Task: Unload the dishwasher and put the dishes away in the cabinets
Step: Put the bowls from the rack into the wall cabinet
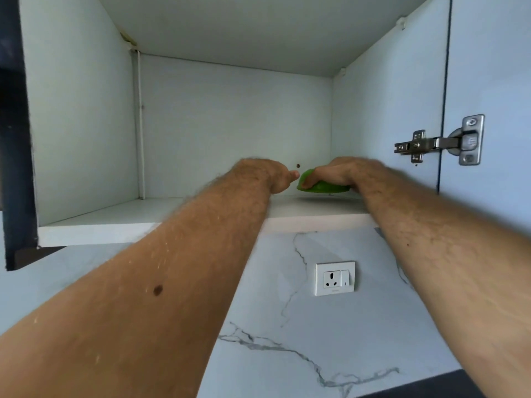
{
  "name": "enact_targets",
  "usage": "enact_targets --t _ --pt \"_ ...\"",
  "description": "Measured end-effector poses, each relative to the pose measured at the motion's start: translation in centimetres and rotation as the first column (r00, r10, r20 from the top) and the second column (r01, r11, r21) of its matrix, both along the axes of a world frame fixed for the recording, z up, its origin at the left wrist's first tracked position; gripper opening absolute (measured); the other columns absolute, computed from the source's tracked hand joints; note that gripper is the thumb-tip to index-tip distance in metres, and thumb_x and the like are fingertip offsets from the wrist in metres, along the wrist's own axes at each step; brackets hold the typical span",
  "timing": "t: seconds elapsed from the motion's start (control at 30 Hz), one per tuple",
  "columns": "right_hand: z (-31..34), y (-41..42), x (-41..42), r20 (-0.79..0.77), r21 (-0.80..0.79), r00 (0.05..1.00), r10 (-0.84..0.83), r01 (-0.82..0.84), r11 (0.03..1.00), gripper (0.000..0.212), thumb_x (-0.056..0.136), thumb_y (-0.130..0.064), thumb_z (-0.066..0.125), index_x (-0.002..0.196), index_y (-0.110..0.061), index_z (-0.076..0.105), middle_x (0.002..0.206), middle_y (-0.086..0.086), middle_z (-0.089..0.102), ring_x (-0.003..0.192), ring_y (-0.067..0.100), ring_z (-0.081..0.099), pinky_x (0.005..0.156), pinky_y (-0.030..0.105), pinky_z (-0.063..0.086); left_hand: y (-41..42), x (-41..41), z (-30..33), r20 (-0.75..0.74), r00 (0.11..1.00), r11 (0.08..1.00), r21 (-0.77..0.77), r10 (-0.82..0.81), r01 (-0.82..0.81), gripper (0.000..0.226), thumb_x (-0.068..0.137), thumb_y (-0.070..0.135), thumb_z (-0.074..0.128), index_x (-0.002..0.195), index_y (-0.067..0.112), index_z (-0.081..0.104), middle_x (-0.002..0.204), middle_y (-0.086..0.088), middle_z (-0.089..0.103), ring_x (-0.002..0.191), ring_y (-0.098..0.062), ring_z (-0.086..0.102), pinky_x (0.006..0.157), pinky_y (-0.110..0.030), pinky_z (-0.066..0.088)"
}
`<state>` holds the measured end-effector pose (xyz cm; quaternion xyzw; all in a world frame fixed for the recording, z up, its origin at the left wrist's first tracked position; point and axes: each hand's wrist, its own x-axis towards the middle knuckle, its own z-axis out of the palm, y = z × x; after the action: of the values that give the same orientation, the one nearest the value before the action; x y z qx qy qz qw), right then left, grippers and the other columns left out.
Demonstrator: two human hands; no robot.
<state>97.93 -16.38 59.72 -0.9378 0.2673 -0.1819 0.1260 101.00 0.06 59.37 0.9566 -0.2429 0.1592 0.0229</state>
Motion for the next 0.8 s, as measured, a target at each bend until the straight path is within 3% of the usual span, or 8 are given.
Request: enact_targets --t 0.2,0.3,0.43,0.5,0.67,0.8 --pt "-0.2 -0.6 0.2 -0.100 -0.056 0.995 -0.028 0.023 0.998 0.083 0.046 -0.081 0.065 0.110 -0.031 0.051 0.125 0.002 0.058 0.109 0.027 0.059 0.102 0.047 0.043 -0.5 -0.5 -0.2 -0.017 1.000 0.999 0.045 -0.018 0.018 0.068 0.103 0.057 0.017 0.154 0.013 0.024 0.162 -0.009 0.019 0.149 -0.027 0.018 0.119 -0.044 0.015" --pt "-0.5 -1.0 0.7 -0.119 -0.051 0.993 -0.006 0.000 0.999 0.090 0.035 -0.084 0.065 0.108 -0.032 0.055 0.121 0.000 0.060 0.109 0.026 0.060 0.101 0.048 0.045 -0.6 -1.2 -0.3 -0.019 0.999 0.997 0.064 -0.042 0.043 0.066 0.104 0.053 0.016 0.154 0.011 0.022 0.162 -0.010 0.018 0.149 -0.027 0.017 0.119 -0.041 0.014" --pt "-0.4 -1.7 1.8 -0.135 -0.073 0.991 0.025 -0.035 0.997 0.097 0.037 -0.083 0.065 0.116 -0.028 0.060 0.114 -0.001 0.062 0.102 0.024 0.061 0.097 0.048 0.048 -0.3 -1.3 -0.4 -0.009 0.999 0.996 0.075 -0.049 0.050 0.066 0.104 0.054 0.016 0.154 0.012 0.023 0.162 -0.009 0.019 0.149 -0.026 0.018 0.119 -0.043 0.014" --pt "-0.4 -1.9 2.1 -0.134 -0.089 0.991 0.030 -0.042 0.995 0.095 0.047 -0.081 0.067 0.124 -0.026 0.058 0.117 0.000 0.061 0.102 0.024 0.061 0.096 0.048 0.049 -0.2 -1.1 -0.5 -0.015 0.999 0.996 0.078 -0.049 0.050 0.066 0.104 0.054 0.017 0.154 0.012 0.023 0.162 -0.009 0.019 0.149 -0.027 0.018 0.119 -0.043 0.014" --pt "-0.7 -1.6 1.3 -0.090 -0.191 0.995 0.033 -0.050 0.980 0.069 0.079 -0.055 0.072 0.137 -0.024 0.051 0.129 0.003 0.058 0.107 0.024 0.060 0.097 0.047 0.049 -0.1 -0.9 -0.6 -0.027 0.998 0.997 0.057 -0.059 0.061 0.066 0.104 0.054 0.017 0.154 0.012 0.023 0.162 -0.009 0.019 0.149 -0.027 0.017 0.119 -0.044 0.014" --pt "-0.8 -1.5 0.6 0.011 -0.267 0.997 0.073 -0.067 0.961 0.041 0.080 -0.029 0.075 0.114 -0.025 0.053 0.111 0.004 0.055 0.099 0.025 0.058 0.090 0.042 0.052 0.1 -1.1 -0.7 -0.026 0.997 0.996 0.050 -0.066 0.067 0.066 0.103 0.055 0.017 0.154 0.013 0.023 0.162 -0.009 0.019 0.149 -0.027 0.017 0.119 -0.044 0.013"
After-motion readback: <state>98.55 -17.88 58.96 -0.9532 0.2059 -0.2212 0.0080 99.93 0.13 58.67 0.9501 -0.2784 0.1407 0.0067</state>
